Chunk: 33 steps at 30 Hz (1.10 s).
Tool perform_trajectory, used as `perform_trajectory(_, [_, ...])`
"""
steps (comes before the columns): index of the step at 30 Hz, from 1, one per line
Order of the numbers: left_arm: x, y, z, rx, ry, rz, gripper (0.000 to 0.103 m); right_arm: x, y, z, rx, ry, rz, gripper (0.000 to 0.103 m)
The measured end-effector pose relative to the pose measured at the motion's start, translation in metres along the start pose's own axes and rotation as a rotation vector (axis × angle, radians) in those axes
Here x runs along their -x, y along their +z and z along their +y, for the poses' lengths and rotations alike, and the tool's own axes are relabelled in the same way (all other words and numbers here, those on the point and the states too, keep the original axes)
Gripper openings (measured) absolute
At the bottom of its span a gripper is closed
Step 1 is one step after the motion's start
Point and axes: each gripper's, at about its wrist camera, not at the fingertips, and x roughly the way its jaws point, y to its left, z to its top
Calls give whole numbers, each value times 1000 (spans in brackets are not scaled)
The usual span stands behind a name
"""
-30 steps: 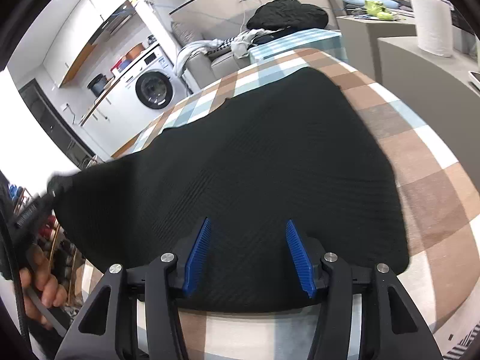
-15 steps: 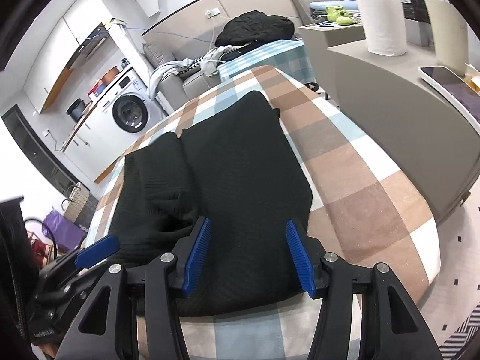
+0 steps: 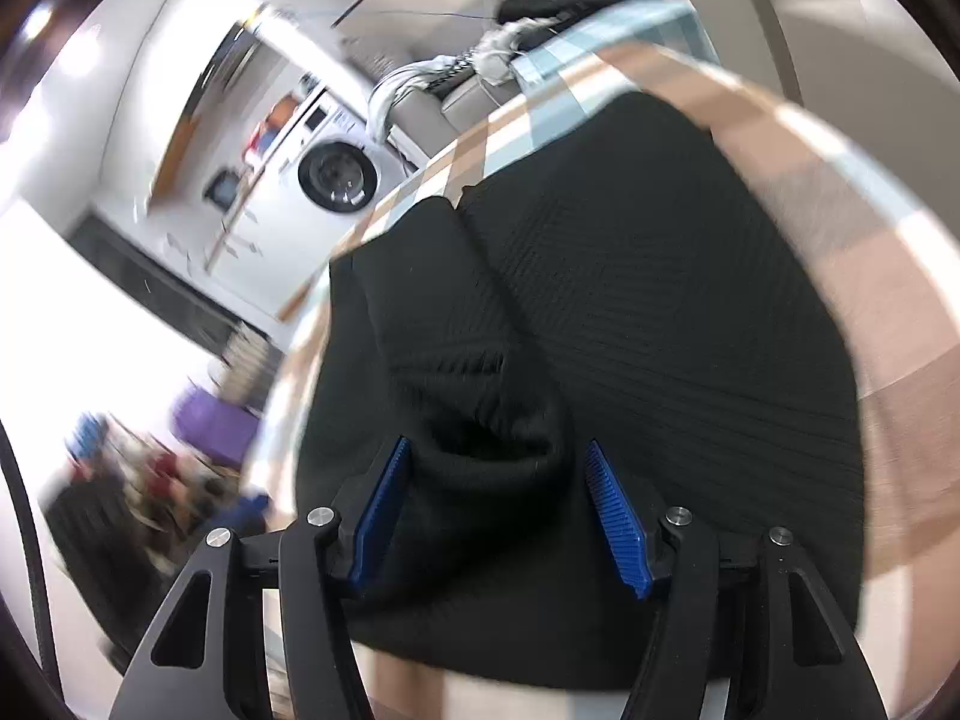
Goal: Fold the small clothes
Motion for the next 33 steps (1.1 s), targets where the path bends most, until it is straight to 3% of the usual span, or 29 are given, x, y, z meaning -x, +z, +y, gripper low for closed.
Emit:
perform_trajectory(3, [-2,-2,-3,-1,-7,-2,62,-10,3,-1,-43,8,27,38])
perform_trajectory(5, [-3,-2,-4,-1,-10,-3,62,-7,3,6,-48,34,32,17])
perform_trajectory(8, [0,0,-5,4,-24,-10,62,13,3,18,-109,177,27,12])
perform_trajectory(12, [6,2,-7,-5,-34,-17,62,34,-11,28,-192,304,33,11])
perform_trajectory(13, [6,2,-8,-9,-38,-15,62,34,-17,27,-197,294,46,11])
perform_trajectory(17, [-4,-1,-11,-25,-45,13,63,21,-32,19,-64,-2,85,15])
perform_trajectory(20, [-15,-4,-12,-34,-26,52,63,25,-30,23,28,-88,79,31])
perform_trajectory(21, [-16,-5,-12,-34,-19,55,63,29,-28,28,63,-121,54,48])
perform_trajectory(22, [-18,-4,-11,-33,-9,59,63,34,-26,34,114,-160,17,54])
perform_trajectory(24, [-21,-3,-10,-30,18,62,63,35,-21,55,256,-227,-23,54])
perform_trajectory(29, [-24,3,-9,-39,88,70,64,10,-8,85,425,-243,-37,54])
perform_trajectory(33, [-22,7,-8,-43,126,75,64,-29,-7,106,546,-244,9,54])
